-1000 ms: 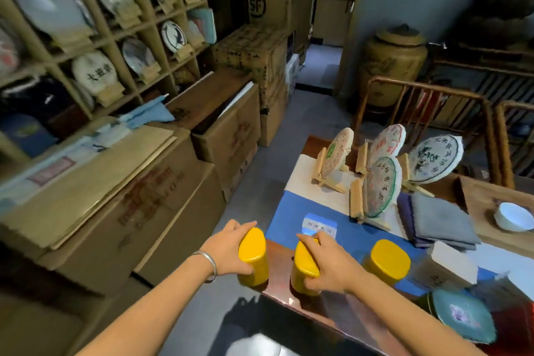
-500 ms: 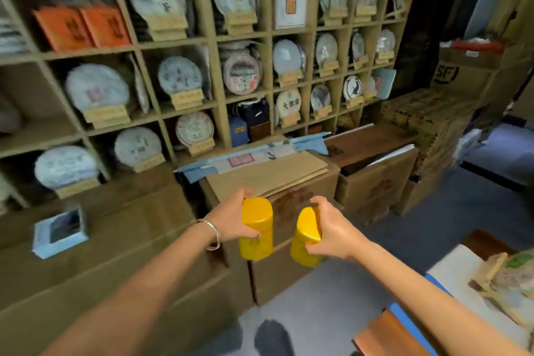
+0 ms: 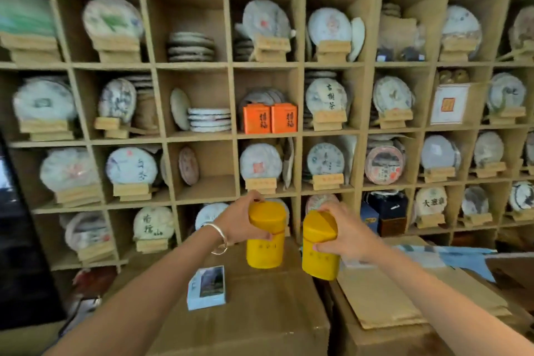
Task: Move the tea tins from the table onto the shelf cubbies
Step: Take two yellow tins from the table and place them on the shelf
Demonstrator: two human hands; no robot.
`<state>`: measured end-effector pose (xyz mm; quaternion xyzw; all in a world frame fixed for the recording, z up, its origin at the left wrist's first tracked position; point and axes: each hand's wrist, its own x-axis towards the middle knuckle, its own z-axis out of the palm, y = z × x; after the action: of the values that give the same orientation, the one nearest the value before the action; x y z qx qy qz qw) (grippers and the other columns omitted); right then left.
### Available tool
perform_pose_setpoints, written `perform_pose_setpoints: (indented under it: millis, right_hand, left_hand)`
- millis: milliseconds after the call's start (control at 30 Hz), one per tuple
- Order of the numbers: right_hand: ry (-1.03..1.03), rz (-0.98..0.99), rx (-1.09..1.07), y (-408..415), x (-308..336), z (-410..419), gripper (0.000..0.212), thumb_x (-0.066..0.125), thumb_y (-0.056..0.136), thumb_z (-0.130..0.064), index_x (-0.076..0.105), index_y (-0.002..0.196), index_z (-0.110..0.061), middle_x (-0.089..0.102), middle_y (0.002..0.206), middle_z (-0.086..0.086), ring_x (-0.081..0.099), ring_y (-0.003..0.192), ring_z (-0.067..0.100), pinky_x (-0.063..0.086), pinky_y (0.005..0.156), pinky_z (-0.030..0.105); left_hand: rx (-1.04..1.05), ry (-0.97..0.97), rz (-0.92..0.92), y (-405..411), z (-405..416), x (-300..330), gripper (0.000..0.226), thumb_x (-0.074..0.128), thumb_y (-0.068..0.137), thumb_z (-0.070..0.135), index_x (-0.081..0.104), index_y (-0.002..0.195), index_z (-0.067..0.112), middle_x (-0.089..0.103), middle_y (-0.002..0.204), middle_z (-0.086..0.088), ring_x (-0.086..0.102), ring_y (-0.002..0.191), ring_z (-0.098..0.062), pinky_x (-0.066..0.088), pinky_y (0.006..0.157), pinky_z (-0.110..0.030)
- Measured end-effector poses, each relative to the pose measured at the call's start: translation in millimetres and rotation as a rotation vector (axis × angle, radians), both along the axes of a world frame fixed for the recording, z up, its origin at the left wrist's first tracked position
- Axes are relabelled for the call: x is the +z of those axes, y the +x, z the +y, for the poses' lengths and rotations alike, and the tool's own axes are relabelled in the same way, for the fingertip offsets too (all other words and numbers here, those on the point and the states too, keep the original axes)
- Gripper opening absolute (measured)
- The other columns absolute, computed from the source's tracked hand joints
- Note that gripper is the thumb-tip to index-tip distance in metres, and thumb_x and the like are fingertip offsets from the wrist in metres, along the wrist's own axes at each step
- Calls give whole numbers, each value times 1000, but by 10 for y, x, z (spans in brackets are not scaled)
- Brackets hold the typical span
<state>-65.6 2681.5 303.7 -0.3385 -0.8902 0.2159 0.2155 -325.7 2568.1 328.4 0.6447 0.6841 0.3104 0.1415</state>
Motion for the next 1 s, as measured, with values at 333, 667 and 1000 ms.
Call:
perform_pose_setpoints:
  millis: [333,667,1000]
  right_hand:
    - [31,145,204,-1880,743,162,69,85,62,-45,43,117,-40,43,125,-8,47,114,16,46,92,37]
    - [98,197,338,-2960,1370,652,66,86,62,-43,48,116,-34,50,114,-9,53,101,9,46,73,23]
    - [226,183,361,-4151,2067,1685,73,82,55,-53,44,115,-40,46,119,-3,53,102,16,47,76,28]
  left_hand:
    - [262,115,-70,-1605,-453,649,78,85,55,41,44,120,32,54,113,-3,60,98,-24,56,81,-41]
    - [283,155,-3,-2618,-111,1387,73,84,65,28,45,125,37,52,111,3,58,94,-17,53,74,-29]
    - [299,108,161,-3534,1003,2166,69,84,69,19,46,127,29,49,119,-1,55,94,-13,52,72,-23]
